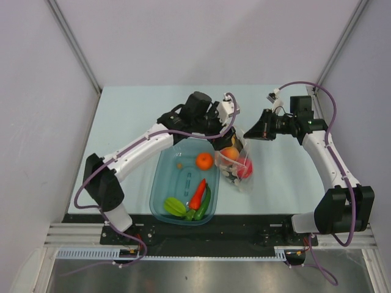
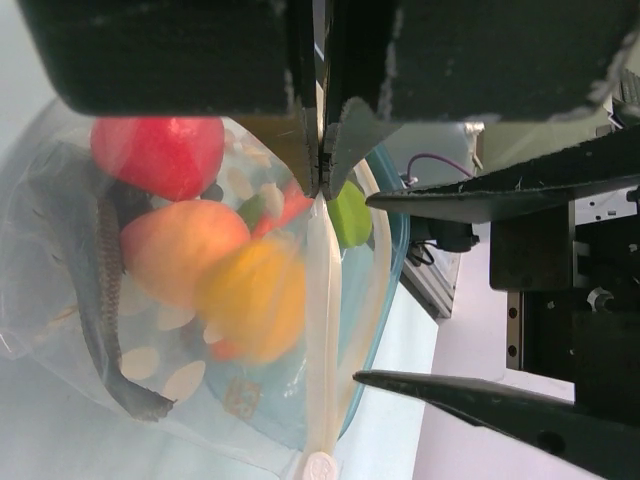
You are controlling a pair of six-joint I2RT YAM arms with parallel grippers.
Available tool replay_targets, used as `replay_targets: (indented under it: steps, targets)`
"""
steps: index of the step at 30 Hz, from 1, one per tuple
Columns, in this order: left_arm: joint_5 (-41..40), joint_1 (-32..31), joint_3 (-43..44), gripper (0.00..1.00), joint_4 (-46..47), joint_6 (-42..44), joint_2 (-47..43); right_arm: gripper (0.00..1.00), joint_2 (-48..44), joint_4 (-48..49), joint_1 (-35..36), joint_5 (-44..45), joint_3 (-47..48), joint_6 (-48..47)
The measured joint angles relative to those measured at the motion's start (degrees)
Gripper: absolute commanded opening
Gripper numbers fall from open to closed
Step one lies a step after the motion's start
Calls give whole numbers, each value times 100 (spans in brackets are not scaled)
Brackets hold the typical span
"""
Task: Place the food in the zip-top bag and seal the zipper
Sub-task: Place the fake fruit in the zipper food storage bag, then pick up the fake fruit from the bin.
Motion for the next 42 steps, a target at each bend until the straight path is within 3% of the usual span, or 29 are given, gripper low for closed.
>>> replay_targets:
  steps: [3,9,14,17,21,28,37,42]
  targets:
    - [20,131,-245,100,122,-219,-195,0,0,17,-2,4,0,7]
    - [105,717,-1550,100,680,-507,-1709,0,28,55,-2,22,0,17]
    - [481,1043,-2179,100,664,-227,-2358,0,92,55,-2,22,0,11]
    - [905,1106,-2717,100,81,667,-2433,0,101,50,-7,22,0,-2]
    - [1340,1121,-3414,100,-1445,2485,-2522,0,114,22,-7,20,0,-39]
    - [1311,953,-4159,100,-2955,4861,-3016,0,184,11,0,0,0,-46]
    - [1043,404,-4430,99,-2793,5480,-2361,0,190,11,7,0,0,-44]
    - [855,284,-4483,84,-2400,5608,-1897,0,190,11,11,4,0,-44]
